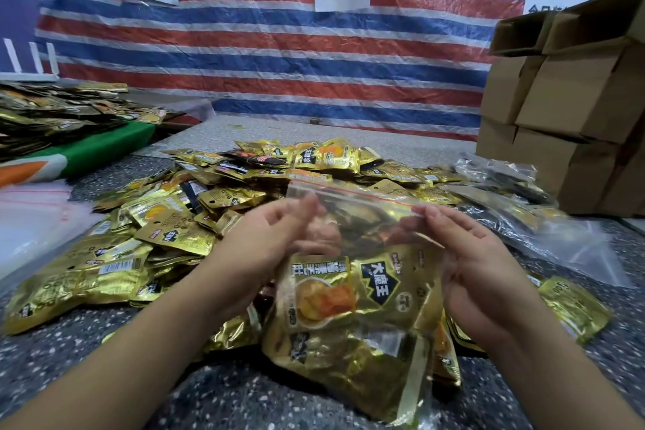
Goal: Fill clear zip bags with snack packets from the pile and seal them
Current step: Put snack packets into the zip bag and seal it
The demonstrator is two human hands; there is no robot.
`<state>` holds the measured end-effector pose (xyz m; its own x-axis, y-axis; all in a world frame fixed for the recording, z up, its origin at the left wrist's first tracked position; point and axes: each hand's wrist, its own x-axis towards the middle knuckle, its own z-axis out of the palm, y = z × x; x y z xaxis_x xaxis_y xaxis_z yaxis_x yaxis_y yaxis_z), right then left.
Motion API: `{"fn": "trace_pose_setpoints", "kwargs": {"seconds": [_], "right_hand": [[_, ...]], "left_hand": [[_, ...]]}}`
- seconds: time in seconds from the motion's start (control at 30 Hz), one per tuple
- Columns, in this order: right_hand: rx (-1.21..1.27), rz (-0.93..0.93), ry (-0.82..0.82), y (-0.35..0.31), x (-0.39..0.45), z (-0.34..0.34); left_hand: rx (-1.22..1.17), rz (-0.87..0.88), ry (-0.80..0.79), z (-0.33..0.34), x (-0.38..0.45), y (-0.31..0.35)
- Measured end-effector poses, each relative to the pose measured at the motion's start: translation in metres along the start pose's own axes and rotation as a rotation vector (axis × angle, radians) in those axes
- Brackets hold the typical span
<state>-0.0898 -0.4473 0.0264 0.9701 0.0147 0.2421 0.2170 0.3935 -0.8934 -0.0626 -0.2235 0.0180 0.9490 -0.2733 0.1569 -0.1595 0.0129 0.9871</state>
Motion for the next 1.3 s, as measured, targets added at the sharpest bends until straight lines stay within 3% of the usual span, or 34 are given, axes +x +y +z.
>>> {"fn": "trace_pose_setpoints", "kwargs": {"seconds": [0.1, 0.23, 0.5, 0.63, 0.9, 1.3], "right_hand": [[0.075, 0.019, 0.05, -0.003, 0.002, -0.006], [0.08, 0.067, 0.082, -0.003, 0.004, -0.012], [0.089, 0.03, 0.045, -0.013, 0.003, -0.015], [0.141, 0.046, 0.018, -0.016, 0.001, -0.013], [0.057, -0.006, 0.07, -0.021, 0.003, -0.009], [-0.205, -0.099, 0.077, -0.01, 0.003, -0.008]], "left_hand": [[0.171, -0.139, -0.238, 0.001, -0.005, 0.001], [0.325, -0.059, -0.353, -0.001, -0.011, 0.004], [0.083, 0.094, -0.189, 0.01, -0.015, 0.007], [-0.068, 0.111, -0.192, 0.013, -0.019, 0.009], [0.073, 0.167, -0.086, 0.02, -0.015, 0.006], [-0.142, 0.093, 0.115, 0.018, -0.008, 0.008]]}}
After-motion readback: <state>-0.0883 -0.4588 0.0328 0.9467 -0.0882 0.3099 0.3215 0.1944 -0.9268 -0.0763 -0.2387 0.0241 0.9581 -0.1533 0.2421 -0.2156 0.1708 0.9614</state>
